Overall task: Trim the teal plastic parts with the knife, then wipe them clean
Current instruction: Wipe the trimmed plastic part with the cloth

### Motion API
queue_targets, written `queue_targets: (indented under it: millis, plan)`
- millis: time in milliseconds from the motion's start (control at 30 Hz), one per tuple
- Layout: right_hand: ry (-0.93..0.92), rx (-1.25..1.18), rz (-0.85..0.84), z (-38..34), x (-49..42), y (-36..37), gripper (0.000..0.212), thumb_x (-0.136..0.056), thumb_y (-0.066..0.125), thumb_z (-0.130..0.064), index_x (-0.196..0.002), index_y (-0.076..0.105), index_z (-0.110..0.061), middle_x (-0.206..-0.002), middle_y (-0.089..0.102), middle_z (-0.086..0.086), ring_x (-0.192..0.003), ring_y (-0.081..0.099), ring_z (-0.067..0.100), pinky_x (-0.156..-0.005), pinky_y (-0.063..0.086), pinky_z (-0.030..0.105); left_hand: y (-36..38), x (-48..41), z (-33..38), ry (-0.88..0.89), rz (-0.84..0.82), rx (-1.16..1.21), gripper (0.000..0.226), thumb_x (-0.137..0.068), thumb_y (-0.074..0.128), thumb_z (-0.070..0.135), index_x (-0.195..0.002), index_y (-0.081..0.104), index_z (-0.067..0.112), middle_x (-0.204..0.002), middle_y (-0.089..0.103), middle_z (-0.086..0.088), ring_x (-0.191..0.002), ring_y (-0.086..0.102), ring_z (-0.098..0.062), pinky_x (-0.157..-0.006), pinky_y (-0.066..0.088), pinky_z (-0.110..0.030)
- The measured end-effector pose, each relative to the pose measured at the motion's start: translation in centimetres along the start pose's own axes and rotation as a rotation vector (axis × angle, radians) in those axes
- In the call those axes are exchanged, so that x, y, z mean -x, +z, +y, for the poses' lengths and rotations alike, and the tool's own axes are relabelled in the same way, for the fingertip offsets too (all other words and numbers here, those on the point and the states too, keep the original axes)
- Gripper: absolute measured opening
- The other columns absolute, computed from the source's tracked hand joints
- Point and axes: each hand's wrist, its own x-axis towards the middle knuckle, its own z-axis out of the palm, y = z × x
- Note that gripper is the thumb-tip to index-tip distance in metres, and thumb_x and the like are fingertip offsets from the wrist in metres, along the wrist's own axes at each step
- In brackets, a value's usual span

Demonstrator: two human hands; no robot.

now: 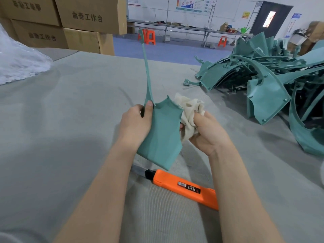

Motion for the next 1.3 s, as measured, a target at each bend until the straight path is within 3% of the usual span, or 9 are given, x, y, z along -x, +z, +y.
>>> queue_targets:
  millis: [333, 500, 600, 733, 800, 900, 1000, 1167, 1300]
  plan:
    - [0.225, -0.156, 0.171, 0.9, -0.6, 0.6, 0.038, -0.104, 0.033, -0.009, -0.073, 0.055, -0.013, -0.042, 0.039, -0.004, -0.031, 0.032, 0.003, -0.033, 0.030, 0.013, -0.2, 0.1, -0.6, 0.083, 0.115, -0.109, 0.045, -0.098, 0.035, 0.053, -0.081, 0.053, 0.016, -0.072, 0.054, -0.002, -0.077, 0.053, -0.032, -0.065, 0.042, -0.037]
    - [0.179, -0.362, 0.361, 1.2, -1.8, -0.1, 0.029, -0.103, 0.034, -0.016, -0.083, 0.055, -0.012, -0.047, 0.046, -0.002, -0.031, 0.038, 0.004, -0.034, 0.033, 0.013, -0.3, -0.3, -0.4, 0.021, 0.174, 0.077, 0.044, -0.098, 0.042, 0.047, -0.088, 0.059, 0.008, -0.075, 0.057, -0.003, -0.080, 0.053, -0.028, -0.068, 0.041, -0.036]
    - [0.058, -0.137, 0.480, 0.8, -1.6, -1.2, 0.020, -0.098, 0.047, -0.013, -0.085, 0.063, -0.013, -0.058, 0.063, 0.000, -0.041, 0.056, 0.007, -0.044, 0.046, 0.019, -0.3, -0.9, -1.2, -0.117, 0.247, 0.221, 0.037, -0.098, 0.046, 0.044, -0.087, 0.053, 0.009, -0.068, 0.048, 0.006, -0.077, 0.050, -0.025, -0.062, 0.030, -0.029]
    - [0.025, 0.211, 0.291, 0.7, -1.1, -1.5, 0.022, -0.098, 0.046, -0.013, -0.089, 0.066, -0.014, -0.075, 0.071, 0.006, -0.070, 0.065, 0.016, -0.074, 0.053, 0.034, -0.1, -1.1, -1.9, -0.179, 0.296, 0.301, 0.030, -0.098, 0.049, 0.038, -0.092, 0.045, 0.009, -0.071, 0.045, 0.007, -0.078, 0.048, -0.023, -0.064, 0.030, -0.025]
    - [-0.001, 0.381, 0.175, 0.7, -0.7, -1.3, 0.023, -0.096, 0.047, -0.008, -0.085, 0.067, -0.012, -0.077, 0.071, 0.012, -0.074, 0.060, 0.014, -0.073, 0.048, 0.029, 0.0, -1.1, -1.9, -0.174, 0.313, 0.320, 0.028, -0.098, 0.049, 0.036, -0.093, 0.043, 0.009, -0.072, 0.044, 0.008, -0.069, 0.046, -0.017, -0.058, 0.027, -0.023]
    - [-0.077, 0.610, 0.030, 1.3, -0.5, -0.9, 0.017, -0.091, 0.055, -0.001, -0.086, 0.067, -0.013, -0.075, 0.069, -0.004, -0.072, 0.063, 0.006, -0.068, 0.053, 0.022, -0.1, -0.8, -1.4, -0.129, 0.308, 0.312, 0.027, -0.098, 0.050, 0.036, -0.090, 0.044, 0.011, -0.071, 0.045, 0.009, -0.062, 0.045, -0.009, -0.057, 0.027, -0.023]
    - [-0.142, 0.811, 0.113, 2.4, -1.4, -0.3, 0.018, -0.087, 0.050, 0.003, -0.093, 0.064, -0.007, -0.086, 0.065, 0.003, -0.083, 0.059, 0.014, -0.081, 0.049, 0.040, -0.1, -0.4, -0.8, -0.103, 0.263, 0.329, 0.030, -0.096, 0.053, 0.039, -0.077, 0.044, 0.018, -0.068, 0.050, 0.005, -0.067, 0.051, -0.020, -0.062, 0.038, -0.031]
    - [-0.208, 0.785, 0.323, 2.7, -2.0, -0.9, 0.025, -0.093, 0.050, -0.005, -0.086, 0.063, -0.025, -0.082, 0.062, -0.009, -0.077, 0.055, 0.006, -0.075, 0.044, 0.023, 0.0, 0.0, 0.0, -0.139, 0.046, 0.532, 0.021, -0.090, 0.066, 0.031, -0.091, 0.055, 0.012, -0.097, 0.069, -0.013, -0.092, 0.068, -0.029, -0.085, 0.055, -0.047]
    - [-0.182, 0.698, 0.460, 2.6, -2.4, -1.9, 0.028, -0.096, 0.053, -0.020, -0.070, 0.062, -0.024, -0.068, 0.056, -0.010, -0.071, 0.051, 0.012, -0.069, 0.041, 0.025, -0.1, 0.3, 0.5, -0.131, -0.117, 0.681, 0.007, -0.091, 0.066, 0.020, -0.094, 0.059, 0.020, -0.100, 0.072, -0.007, -0.088, 0.071, -0.019, -0.078, 0.058, -0.035]
